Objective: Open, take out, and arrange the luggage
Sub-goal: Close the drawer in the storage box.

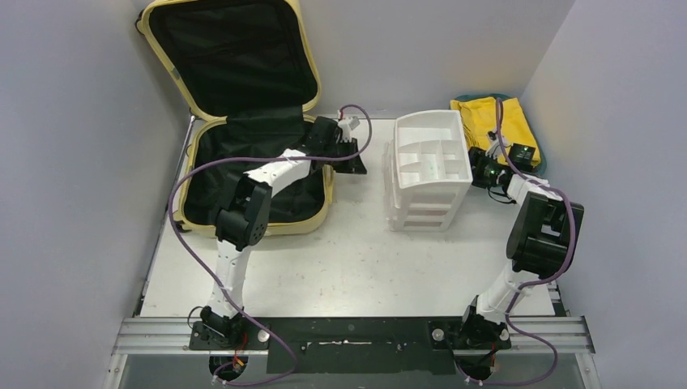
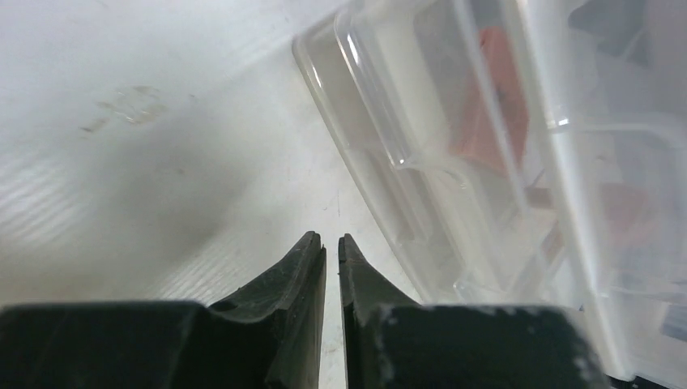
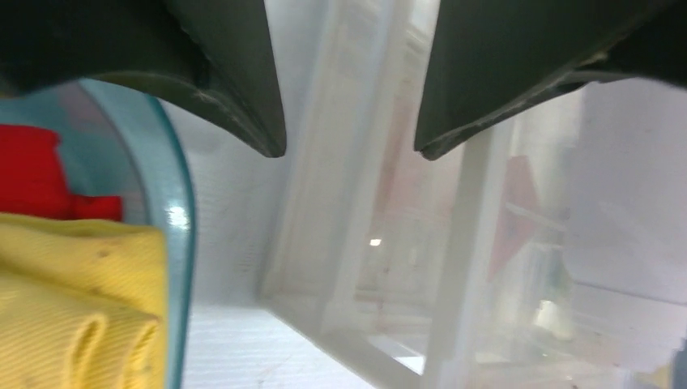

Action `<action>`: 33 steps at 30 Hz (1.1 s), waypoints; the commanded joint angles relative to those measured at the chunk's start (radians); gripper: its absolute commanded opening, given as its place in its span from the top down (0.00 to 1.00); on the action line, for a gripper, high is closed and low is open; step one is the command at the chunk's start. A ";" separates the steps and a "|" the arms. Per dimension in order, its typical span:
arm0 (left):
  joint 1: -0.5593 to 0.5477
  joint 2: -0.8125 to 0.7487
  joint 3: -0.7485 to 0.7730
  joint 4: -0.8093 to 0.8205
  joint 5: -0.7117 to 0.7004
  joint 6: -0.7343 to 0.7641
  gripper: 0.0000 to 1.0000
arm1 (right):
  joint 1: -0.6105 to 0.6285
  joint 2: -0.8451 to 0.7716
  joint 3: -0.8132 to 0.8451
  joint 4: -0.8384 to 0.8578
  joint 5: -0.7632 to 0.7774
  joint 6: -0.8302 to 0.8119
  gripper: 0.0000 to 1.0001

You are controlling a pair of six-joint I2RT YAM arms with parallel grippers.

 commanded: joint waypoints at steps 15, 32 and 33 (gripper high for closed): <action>-0.019 -0.125 0.016 0.029 0.057 0.058 0.88 | -0.016 -0.256 0.069 -0.058 0.132 -0.149 0.81; -0.090 -0.051 0.081 0.023 0.054 0.043 0.88 | 0.078 -0.411 0.108 -0.120 0.377 -0.276 0.84; -0.093 -0.048 0.088 0.025 0.055 0.039 0.88 | 0.083 -0.413 0.107 -0.120 0.374 -0.278 0.84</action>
